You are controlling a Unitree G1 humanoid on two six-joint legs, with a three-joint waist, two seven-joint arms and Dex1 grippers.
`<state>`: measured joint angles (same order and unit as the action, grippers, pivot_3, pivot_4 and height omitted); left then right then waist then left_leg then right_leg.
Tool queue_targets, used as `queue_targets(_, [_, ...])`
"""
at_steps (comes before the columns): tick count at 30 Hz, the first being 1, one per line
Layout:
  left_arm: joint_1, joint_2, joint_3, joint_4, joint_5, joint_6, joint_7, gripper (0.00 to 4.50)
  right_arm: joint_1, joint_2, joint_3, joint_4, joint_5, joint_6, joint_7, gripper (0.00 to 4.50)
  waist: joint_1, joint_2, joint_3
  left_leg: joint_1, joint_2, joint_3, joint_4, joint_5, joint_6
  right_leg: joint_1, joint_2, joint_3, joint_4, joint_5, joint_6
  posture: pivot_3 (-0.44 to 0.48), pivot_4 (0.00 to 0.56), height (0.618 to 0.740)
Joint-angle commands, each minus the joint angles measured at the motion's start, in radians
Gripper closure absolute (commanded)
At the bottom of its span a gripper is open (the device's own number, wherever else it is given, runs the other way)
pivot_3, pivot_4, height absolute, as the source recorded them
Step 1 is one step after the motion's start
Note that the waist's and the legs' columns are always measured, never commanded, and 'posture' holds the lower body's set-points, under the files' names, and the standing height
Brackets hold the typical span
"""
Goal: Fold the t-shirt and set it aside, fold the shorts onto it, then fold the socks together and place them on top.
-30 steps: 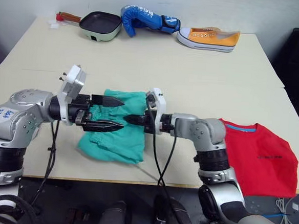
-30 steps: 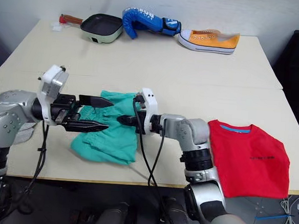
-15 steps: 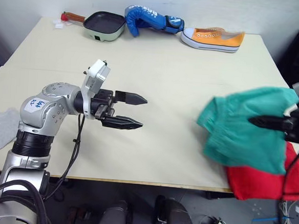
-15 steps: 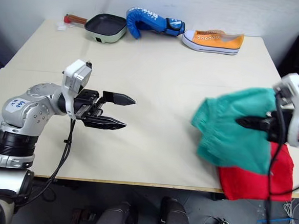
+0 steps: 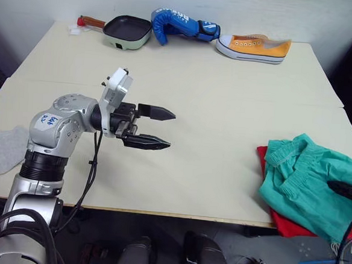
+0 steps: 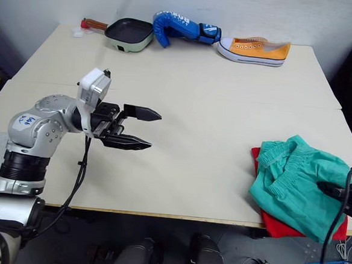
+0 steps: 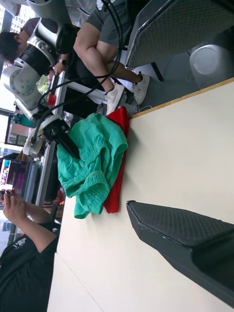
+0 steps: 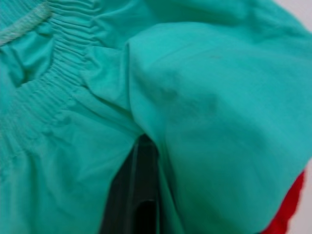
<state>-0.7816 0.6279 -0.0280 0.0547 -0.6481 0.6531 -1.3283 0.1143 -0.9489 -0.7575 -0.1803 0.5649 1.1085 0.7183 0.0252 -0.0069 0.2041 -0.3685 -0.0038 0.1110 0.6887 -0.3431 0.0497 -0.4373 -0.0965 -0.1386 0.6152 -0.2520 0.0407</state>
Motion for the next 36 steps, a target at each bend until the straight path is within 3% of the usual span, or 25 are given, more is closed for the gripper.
queue_targets(1, [-0.019, 0.000, 0.010, -0.050, -0.028, 0.031, 0.008, 0.00, 0.075, 0.023, -0.128, -0.078, -0.051, -0.101, -0.016, 2.43, 0.002, 0.000, 0.000, 0.000, 0.000, 0.000, 0.000, 0.000, 0.000, 0.000, 0.000, 0.000, 0.000, 0.000, 0.000, 0.000, 0.150, 0.740])
queue_targets(8, [0.017, 0.017, 0.018, -0.085, -0.023, 0.049, 0.023, 0.00, 0.267, 0.016, -0.382, -0.183, -0.079, -0.232, 0.099, 0.05, 0.003, 0.001, 0.000, 0.000, 0.000, 0.000, 0.000, 0.000, 0.000, 0.001, 0.001, 0.002, -0.003, 0.001, 0.001, 0.000, 0.150, 0.740])
queue_targets(11, [0.051, 0.030, 0.029, -0.093, -0.015, 0.044, 0.042, 0.00, 0.193, -0.029, -0.476, -0.255, 0.084, -0.162, 0.168, 0.01, -0.007, 0.001, 0.000, 0.002, 0.000, 0.000, -0.001, 0.000, 0.000, 0.002, 0.002, 0.003, -0.002, 0.001, 0.001, 0.000, 0.150, 0.740])
queue_targets(13, [0.076, 0.039, 0.037, -0.105, -0.009, 0.039, 0.060, 0.00, 0.090, -0.068, -0.459, -0.305, 0.225, -0.085, 0.155, 0.01, -0.020, 0.001, 0.000, 0.004, 0.000, 0.002, -0.003, 0.000, 0.000, 0.002, 0.002, 0.005, -0.002, 0.001, 0.001, 0.000, 0.150, 0.740])
queue_targets(17, [0.139, 0.055, 0.067, -0.142, 0.009, 0.025, 0.126, 0.00, -0.085, -0.052, -0.221, -0.426, 0.447, -0.066, 0.102, 0.01, -0.023, -0.002, 0.000, 0.013, 0.002, 0.000, -0.007, -0.001, -0.002, 0.009, 0.002, 0.005, -0.001, -0.001, -0.002, 0.000, 0.150, 0.740])
queue_targets(20, [0.209, 0.071, 0.124, -0.203, 0.013, 0.036, 0.221, 0.00, -0.240, 0.004, 0.084, -0.502, 0.463, -0.124, 0.022, 0.01, -0.025, -0.002, 0.000, 0.013, 0.002, 0.000, -0.008, -0.001, -0.003, 0.008, 0.002, 0.005, -0.002, -0.002, -0.002, 0.000, 0.150, 0.740])
queue_targets(24, [0.347, 0.117, 0.229, -0.297, 0.031, 0.050, 0.344, 0.00, -0.406, 0.114, 0.329, -0.498, 0.461, -0.166, -0.050, 0.01, -0.024, -0.002, 0.001, 0.012, 0.001, 0.001, -0.008, -0.001, -0.004, 0.007, 0.001, 0.005, -0.003, -0.002, -0.002, 0.000, 0.150, 0.740])
queue_targets(32, [0.660, 0.153, 0.538, -0.370, 0.138, 0.026, 0.615, 0.00, -0.468, 0.194, 0.533, -0.414, 0.372, -0.279, 0.016, 0.01, -0.010, -0.003, 0.001, 0.010, 0.001, -0.001, -0.007, -0.002, -0.001, 0.008, 0.001, 0.005, -0.006, -0.001, -0.001, 0.000, 0.150, 0.740])
queue_targets(36, [0.775, 0.166, 0.643, -0.338, 0.254, -0.044, 0.711, 0.00, -0.517, 0.208, 0.611, -0.353, 0.330, -0.323, 0.071, 0.01, -0.004, -0.003, 0.001, 0.010, 0.001, -0.001, -0.007, -0.003, -0.001, 0.007, 0.001, 0.005, -0.006, -0.001, -0.001, 0.000, 0.150, 0.740])
